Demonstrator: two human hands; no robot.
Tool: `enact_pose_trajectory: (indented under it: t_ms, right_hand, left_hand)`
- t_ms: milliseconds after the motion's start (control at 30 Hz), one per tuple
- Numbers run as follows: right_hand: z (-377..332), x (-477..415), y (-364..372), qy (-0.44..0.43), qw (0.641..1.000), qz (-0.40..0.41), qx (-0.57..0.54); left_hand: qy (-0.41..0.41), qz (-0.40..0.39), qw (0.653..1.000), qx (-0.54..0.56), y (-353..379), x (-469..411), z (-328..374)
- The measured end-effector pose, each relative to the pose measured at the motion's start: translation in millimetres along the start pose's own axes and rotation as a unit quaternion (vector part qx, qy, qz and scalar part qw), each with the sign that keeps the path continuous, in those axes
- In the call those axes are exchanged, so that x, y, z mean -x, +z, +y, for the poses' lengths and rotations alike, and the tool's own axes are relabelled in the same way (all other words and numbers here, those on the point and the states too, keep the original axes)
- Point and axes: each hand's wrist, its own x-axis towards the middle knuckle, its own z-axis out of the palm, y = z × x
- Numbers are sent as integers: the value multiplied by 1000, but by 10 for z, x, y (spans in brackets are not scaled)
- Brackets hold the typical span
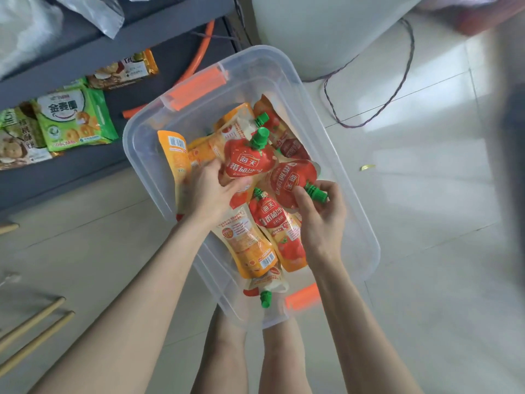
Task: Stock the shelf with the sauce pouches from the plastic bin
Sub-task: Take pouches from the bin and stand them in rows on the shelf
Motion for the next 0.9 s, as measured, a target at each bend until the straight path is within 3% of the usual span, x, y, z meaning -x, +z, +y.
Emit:
enact_pose_trajectory:
  t_ms: [200, 467, 733, 900]
  right_hand:
    - [-716, 398, -437, -72, 993, -68, -65]
    - [-1958, 1337, -541, -172, 958, -216, -78]
    - [-2899, 2723, 143, -233, 912, -335, -46]
    - [-3197, 3626, 779, -272, 881, -386, -30]
  left_hand:
    - [28, 0, 979, 202, -556, 492, 431]
    - [59, 46, 942, 328, -1752, 1786, 944]
    - [11, 93, 855, 509, -2898, 3118, 783]
    - [18, 167, 832, 528, -3518, 3624, 401]
